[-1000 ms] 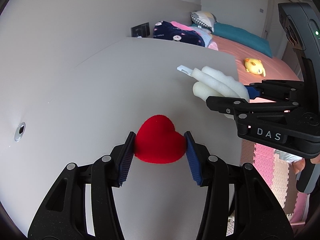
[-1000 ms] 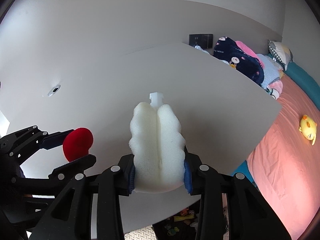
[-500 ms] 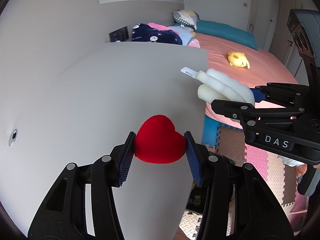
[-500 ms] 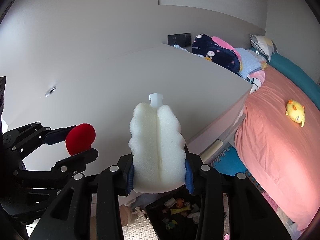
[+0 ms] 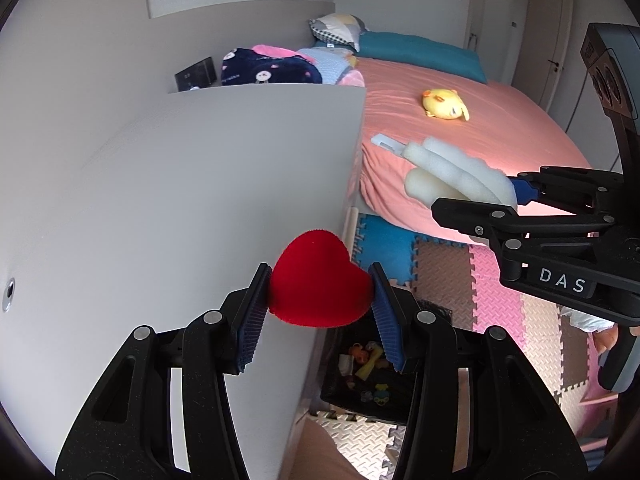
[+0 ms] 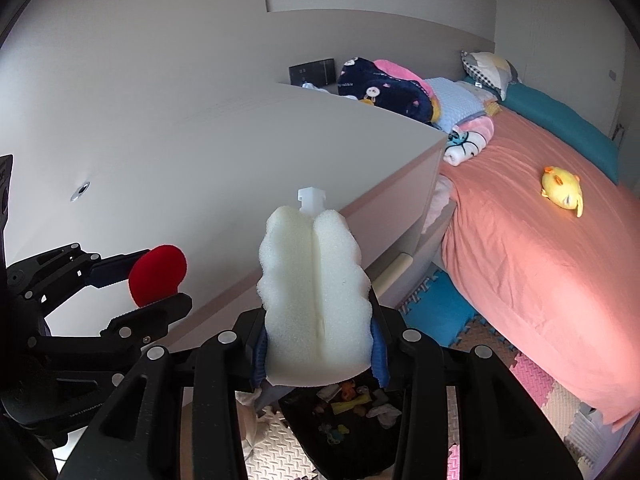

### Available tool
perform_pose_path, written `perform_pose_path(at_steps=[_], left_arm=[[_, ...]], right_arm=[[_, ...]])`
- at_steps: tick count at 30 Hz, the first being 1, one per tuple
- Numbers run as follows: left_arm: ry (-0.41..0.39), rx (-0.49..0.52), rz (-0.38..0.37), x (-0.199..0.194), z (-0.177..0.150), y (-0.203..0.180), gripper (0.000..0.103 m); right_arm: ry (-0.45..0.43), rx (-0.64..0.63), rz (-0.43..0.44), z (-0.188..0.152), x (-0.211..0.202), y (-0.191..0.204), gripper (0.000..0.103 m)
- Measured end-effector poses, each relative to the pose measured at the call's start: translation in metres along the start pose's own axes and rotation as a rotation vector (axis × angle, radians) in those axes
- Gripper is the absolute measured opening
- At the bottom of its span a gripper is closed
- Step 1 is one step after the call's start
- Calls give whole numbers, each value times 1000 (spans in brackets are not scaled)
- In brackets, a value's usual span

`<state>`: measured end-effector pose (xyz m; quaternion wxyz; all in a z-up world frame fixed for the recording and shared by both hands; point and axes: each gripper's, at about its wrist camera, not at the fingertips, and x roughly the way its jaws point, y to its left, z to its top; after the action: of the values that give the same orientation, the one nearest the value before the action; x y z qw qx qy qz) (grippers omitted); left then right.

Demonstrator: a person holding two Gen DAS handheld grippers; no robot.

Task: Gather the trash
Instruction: 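Carry the red heart and white foam block over the black bin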

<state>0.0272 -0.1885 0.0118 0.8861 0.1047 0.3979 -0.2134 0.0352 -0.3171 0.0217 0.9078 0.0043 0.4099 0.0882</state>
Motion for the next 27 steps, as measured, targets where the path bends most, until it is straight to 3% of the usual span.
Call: perform_pose_path(at_steps=[27], left_arm=[[10,152,-137,16,14,-73,49]], right_arm=[[-6,218,-179,-47,-41,-74,41]])
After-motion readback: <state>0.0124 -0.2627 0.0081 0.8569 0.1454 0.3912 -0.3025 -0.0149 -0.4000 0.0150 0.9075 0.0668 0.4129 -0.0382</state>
